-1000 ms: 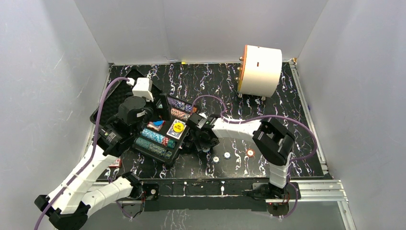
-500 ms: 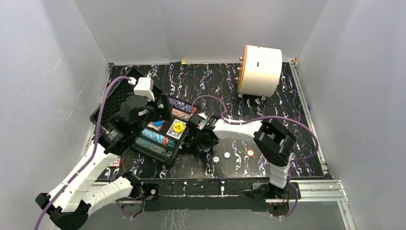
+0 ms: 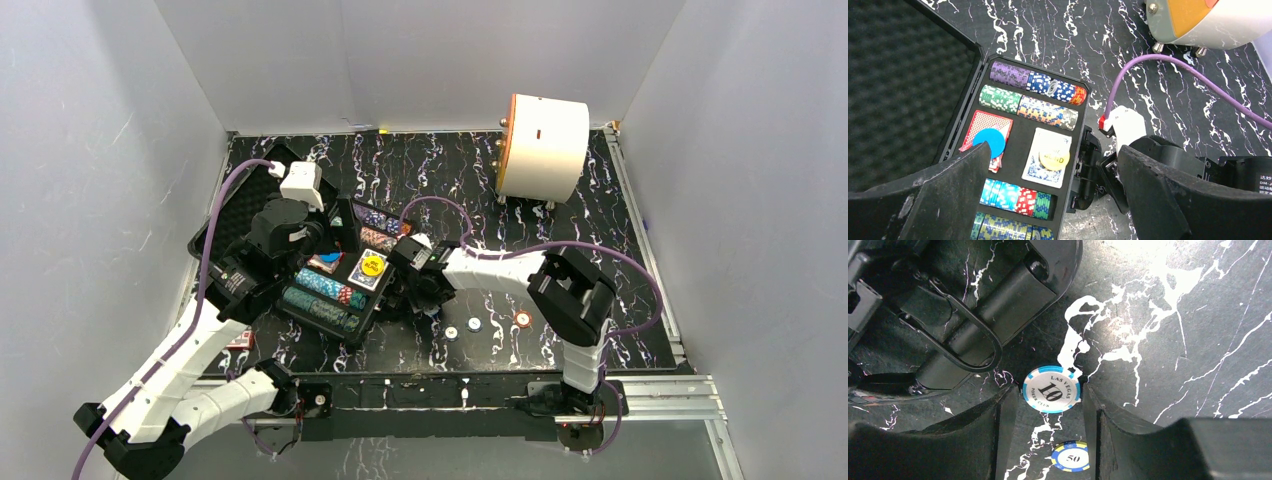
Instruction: Pack up texas hold em set
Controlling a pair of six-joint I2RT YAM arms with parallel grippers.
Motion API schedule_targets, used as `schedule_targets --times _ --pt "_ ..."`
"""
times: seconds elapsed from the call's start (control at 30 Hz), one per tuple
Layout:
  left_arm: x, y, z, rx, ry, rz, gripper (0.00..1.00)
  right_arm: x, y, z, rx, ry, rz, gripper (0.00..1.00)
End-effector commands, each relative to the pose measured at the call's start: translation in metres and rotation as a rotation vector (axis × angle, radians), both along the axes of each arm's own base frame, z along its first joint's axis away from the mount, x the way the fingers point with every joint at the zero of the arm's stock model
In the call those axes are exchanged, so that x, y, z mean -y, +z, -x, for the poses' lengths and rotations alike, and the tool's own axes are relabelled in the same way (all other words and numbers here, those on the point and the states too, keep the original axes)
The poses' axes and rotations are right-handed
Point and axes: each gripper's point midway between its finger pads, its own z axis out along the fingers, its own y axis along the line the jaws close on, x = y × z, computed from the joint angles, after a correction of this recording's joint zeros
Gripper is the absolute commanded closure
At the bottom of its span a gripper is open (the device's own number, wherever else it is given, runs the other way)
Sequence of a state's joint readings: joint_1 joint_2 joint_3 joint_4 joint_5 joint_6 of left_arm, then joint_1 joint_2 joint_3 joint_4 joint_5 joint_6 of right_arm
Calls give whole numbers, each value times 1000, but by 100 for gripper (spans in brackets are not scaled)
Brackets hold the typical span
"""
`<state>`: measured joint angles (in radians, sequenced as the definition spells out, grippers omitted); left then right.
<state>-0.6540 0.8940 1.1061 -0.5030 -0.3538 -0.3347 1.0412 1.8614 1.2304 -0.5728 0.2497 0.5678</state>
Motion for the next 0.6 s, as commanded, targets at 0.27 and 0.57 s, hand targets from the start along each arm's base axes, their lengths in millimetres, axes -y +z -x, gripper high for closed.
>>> schedule_targets --times 0.27,0.57 --pt "0 10 2 16 -2 19 2 14 -26 -5 4 -34 104 44" --pt "-5 10 4 1 25 19 2 22 -14 -9 41 -116 112 51"
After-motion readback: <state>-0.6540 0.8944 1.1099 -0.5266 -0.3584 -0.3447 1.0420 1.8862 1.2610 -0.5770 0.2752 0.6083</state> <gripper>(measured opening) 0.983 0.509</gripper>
